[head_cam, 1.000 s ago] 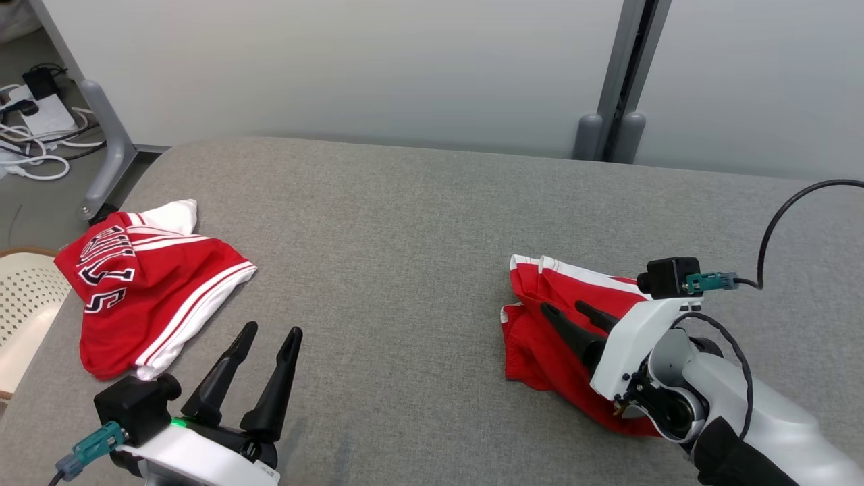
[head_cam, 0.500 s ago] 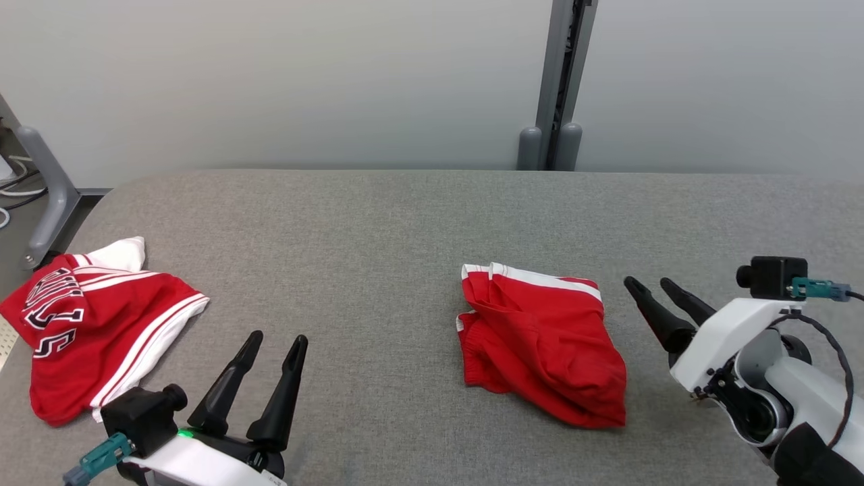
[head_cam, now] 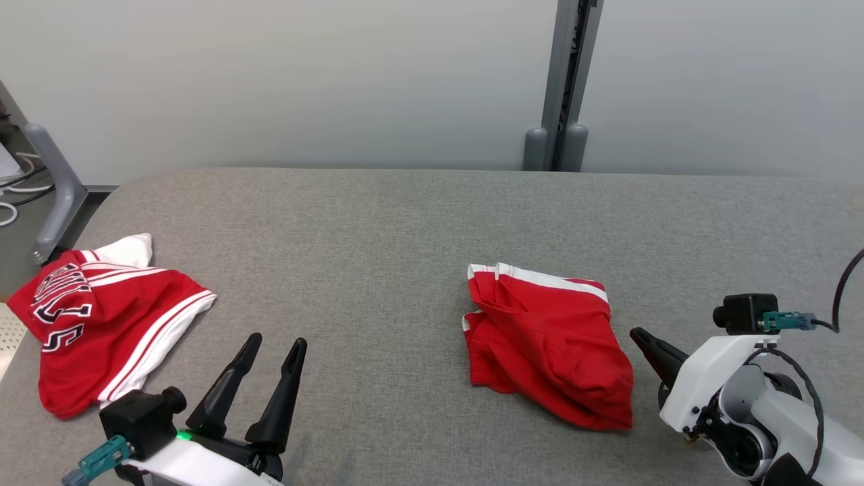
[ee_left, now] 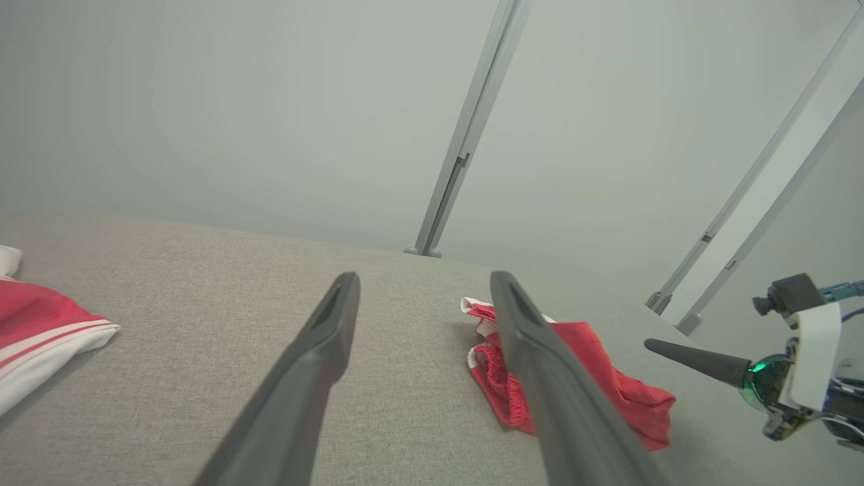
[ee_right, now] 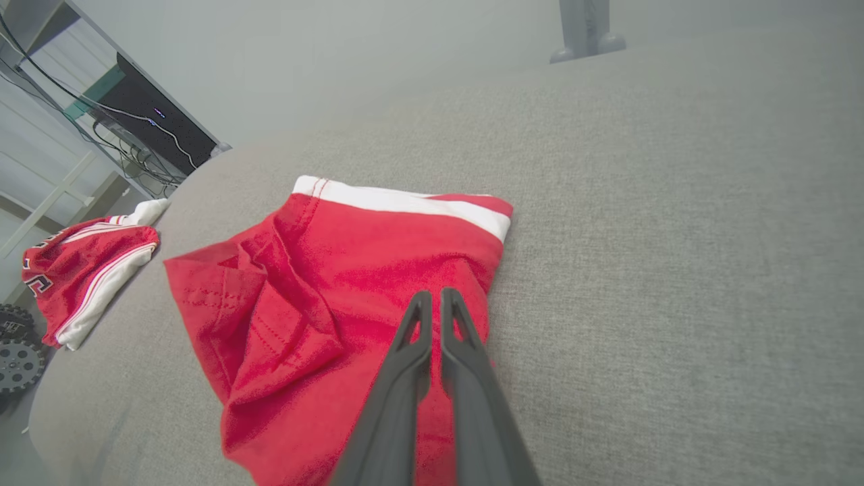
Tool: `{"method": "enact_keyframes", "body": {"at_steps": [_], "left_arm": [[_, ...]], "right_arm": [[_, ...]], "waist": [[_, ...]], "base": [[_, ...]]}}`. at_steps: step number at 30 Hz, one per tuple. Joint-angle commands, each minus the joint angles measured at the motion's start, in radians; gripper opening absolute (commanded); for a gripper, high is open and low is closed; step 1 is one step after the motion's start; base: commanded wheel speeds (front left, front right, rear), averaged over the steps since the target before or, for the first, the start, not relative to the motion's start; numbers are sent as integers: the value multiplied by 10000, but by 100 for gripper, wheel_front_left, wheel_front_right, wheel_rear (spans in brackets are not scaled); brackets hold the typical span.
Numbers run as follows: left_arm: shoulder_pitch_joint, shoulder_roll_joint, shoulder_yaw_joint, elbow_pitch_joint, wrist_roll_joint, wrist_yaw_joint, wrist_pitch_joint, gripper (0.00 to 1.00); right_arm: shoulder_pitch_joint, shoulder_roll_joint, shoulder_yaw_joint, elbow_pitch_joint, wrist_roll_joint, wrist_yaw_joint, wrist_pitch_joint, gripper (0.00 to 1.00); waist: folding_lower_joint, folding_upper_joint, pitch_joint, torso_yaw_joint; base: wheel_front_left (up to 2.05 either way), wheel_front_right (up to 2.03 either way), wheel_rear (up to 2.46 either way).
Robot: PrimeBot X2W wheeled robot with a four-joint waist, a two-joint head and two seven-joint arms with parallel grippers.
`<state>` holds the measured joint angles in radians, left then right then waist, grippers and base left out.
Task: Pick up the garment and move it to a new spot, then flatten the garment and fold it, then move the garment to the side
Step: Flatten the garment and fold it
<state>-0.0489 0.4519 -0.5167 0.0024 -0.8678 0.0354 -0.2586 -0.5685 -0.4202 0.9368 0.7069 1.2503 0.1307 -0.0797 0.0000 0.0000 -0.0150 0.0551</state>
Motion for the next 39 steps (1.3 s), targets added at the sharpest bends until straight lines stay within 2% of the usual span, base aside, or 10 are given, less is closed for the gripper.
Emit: {"method": "enact_keyframes", "body": {"at_steps": [1,13,22,29,34,36,39], "left_arm": [[-94,42,53,-1,56,-15,-14,100],[-102,49,31,113,230,-41,-13,100],[-129,96,54,134,218,-62,-9,100],[-129,111,27,156,198,-34,-8,100],[-68,94,19,125,205,14,-11,100],[-35,95,38,106,213,45,-13,100],[25,95,55,68,234,66,-18,100]], "right_arm": [[50,50,91,196,-106,3,146,0],[293,1043,247,1289,424,3,699,0],[46,1614,696,884,275,3,523,0],[-59,2273,1442,393,138,3,741,0],[-166,2286,1800,-45,108,3,543,0],[-212,2113,1818,-166,107,3,394,5],[-265,1788,1792,-344,141,3,214,0]], "waist": [[0,0,4,136],[0,0,63,926],[0,0,110,1214],[0,0,82,1258],[0,0,43,1146],[0,0,21,1056],[0,0,-14,903]], "base": [[0,0,0],[0,0,0],[0,0,0],[0,0,0],[0,0,0],[0,0,0],[0,0,0]]}}
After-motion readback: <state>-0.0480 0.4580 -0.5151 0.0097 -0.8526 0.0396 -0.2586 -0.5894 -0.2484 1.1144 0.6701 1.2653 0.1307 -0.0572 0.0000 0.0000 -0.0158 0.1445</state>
